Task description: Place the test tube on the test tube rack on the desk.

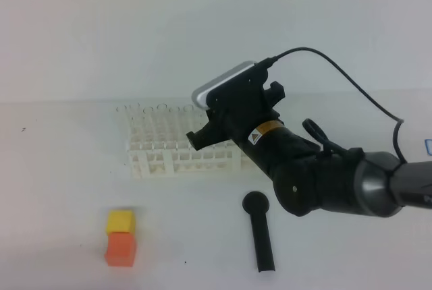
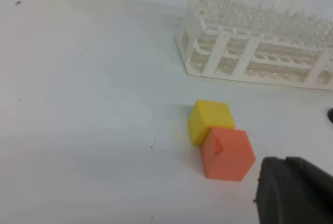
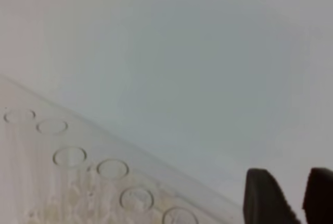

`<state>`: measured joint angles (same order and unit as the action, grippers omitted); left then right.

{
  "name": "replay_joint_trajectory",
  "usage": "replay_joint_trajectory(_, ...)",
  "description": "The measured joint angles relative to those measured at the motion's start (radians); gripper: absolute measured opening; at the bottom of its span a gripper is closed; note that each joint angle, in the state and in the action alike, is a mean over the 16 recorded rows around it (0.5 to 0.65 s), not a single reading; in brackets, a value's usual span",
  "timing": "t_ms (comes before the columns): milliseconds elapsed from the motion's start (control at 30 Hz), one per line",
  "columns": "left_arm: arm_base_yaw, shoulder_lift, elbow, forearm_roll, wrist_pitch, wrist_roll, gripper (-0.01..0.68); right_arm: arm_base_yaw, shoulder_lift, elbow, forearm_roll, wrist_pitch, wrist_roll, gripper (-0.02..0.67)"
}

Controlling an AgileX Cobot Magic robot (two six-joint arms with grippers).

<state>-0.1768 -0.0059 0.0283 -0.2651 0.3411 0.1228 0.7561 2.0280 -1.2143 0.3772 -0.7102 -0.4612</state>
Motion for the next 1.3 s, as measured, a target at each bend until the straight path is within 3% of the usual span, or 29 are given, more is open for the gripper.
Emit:
replay_joint_trajectory(300,0.000,0.000,0.002,0.000,-0.001,0.000,-0.001,-0.016,-0.153,0.002,0.000,0.166,-0.149,0.073)
replay_joint_trajectory(533,0.000,0.000,0.000,0.000,-0.001,0.000,-0.001,-0.082,-0.288,0.029,-0.007,0.328,-0.203,0.009)
replay_joint_trajectory(933,0.000,0.000,-0.002,0.000,-0.001,0.000,-0.001,-0.287,-0.584,0.212,-0.045,0.538,-0.215,-0.001)
replay_joint_trajectory(1300,0.000,0.000,-0.006,0.000,0.000,0.000,-0.001,-0.411,-0.944,0.449,-0.042,0.545,-0.317,-0.001)
